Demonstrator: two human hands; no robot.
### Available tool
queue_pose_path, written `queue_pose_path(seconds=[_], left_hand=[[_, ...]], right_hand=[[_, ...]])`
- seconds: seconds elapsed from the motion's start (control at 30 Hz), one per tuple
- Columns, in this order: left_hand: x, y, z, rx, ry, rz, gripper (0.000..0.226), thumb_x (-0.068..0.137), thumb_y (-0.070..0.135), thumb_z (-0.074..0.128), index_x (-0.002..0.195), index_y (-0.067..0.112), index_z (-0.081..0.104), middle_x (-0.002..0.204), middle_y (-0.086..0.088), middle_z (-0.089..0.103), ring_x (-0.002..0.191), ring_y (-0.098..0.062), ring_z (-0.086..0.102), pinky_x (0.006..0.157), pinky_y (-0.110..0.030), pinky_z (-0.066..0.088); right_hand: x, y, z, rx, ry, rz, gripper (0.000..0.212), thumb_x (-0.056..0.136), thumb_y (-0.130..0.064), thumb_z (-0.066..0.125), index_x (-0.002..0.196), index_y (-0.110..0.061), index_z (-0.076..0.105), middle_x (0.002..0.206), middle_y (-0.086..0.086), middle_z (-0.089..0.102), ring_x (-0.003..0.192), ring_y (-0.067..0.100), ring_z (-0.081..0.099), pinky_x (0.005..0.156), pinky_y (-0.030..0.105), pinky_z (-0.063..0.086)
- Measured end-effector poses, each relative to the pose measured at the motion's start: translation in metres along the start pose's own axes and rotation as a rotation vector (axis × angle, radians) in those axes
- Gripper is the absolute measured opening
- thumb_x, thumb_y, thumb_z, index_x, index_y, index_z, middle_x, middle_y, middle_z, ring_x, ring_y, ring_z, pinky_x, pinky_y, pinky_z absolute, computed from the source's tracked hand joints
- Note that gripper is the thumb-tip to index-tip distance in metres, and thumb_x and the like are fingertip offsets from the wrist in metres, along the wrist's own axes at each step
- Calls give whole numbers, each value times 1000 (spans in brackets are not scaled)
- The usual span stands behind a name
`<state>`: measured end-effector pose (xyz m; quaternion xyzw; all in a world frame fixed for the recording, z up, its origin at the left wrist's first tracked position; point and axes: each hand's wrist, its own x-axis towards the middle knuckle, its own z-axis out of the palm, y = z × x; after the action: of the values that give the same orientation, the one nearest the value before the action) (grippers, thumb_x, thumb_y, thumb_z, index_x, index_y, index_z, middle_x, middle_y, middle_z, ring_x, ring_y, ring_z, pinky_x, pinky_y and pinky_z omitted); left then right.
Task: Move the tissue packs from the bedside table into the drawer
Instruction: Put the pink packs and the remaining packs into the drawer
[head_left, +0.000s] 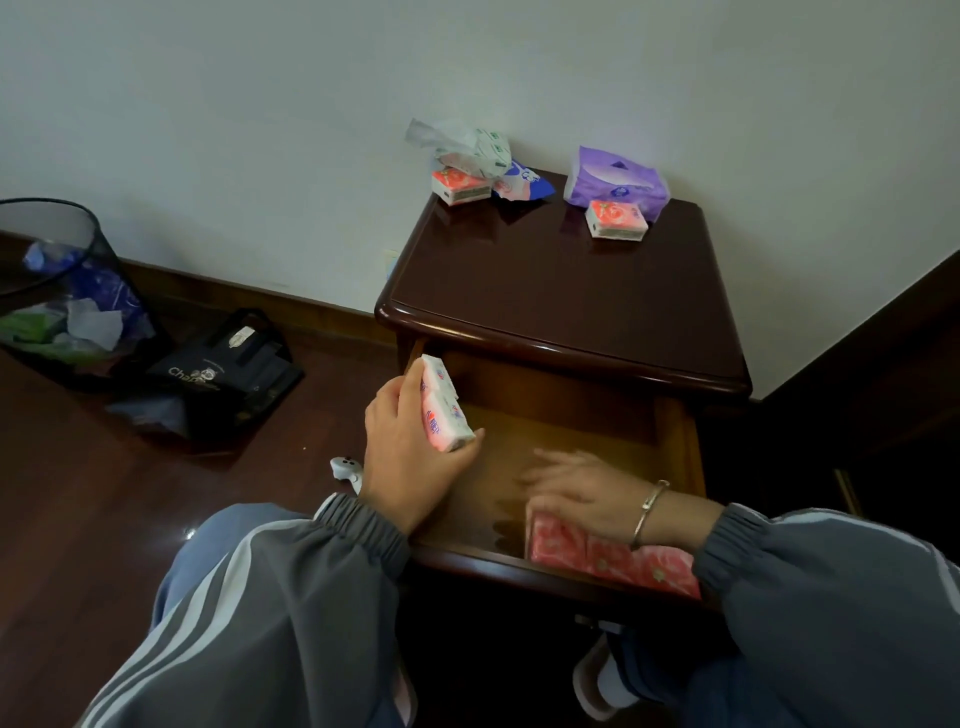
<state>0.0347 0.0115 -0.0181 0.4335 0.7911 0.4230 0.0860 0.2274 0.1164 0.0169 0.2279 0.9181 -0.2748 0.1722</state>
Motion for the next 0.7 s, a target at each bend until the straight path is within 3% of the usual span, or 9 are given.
queue_pose_path(seconds=[0.1,0.17,0.23,0.3,0.37,0.43,0.57,0.7], left_hand=[[-3,0,0,46,-171,124,98,65,58,72,145,29,24,138,6,37,122,-12,34,96,-27,36],[-5,-1,1,120,-338,199,101,64,62,69,146,31,21,139,8,36,124,-13,34,100,-30,37],[-6,0,4,194,-511,197,104,63,63,69,147,33,16,140,8,34,128,-15,31,106,-36,37],[-6,3,8,294,-672,126,106,65,61,70,149,32,12,142,5,31,130,-19,29,108,-40,35],[-7,7,13,410,-847,40,108,68,61,70,151,30,8,147,2,25,134,-23,25,111,-42,32],[-9,12,18,521,-972,26,107,72,61,68,152,28,5,155,-2,15,141,-28,16,116,-44,25],[-6,22,19,555,-1086,26,88,86,55,57,153,26,8,160,-6,-4,147,-30,3,120,-46,16],[-5,27,6,299,-1052,-48,64,93,37,55,148,27,24,157,-5,18,142,-27,26,115,-46,28]], right_hand=[[-27,19,-12,152,487,125,30,93,-35,50,122,-30,58,135,-10,52,136,10,31,114,38,25],[-42,37,-11,190,678,293,35,90,-31,56,125,-27,55,135,-5,52,134,15,35,110,36,27],[-48,53,-2,231,667,487,49,89,-33,57,134,-20,45,141,3,44,135,22,32,111,37,27],[-47,62,11,252,556,640,65,89,-40,55,144,-17,29,153,6,26,143,27,16,115,41,20],[-42,65,22,246,498,698,77,89,-44,53,149,-19,12,159,1,2,145,29,-1,116,46,17],[-37,66,28,257,544,705,83,89,-38,56,149,-22,2,158,0,-13,145,31,-3,115,46,21],[-36,75,27,432,665,733,87,89,-21,59,149,-18,-4,158,7,-8,139,32,28,107,39,35],[-31,80,31,395,696,815,87,89,-15,57,148,-20,-6,153,11,18,111,30,56,78,32,45]])
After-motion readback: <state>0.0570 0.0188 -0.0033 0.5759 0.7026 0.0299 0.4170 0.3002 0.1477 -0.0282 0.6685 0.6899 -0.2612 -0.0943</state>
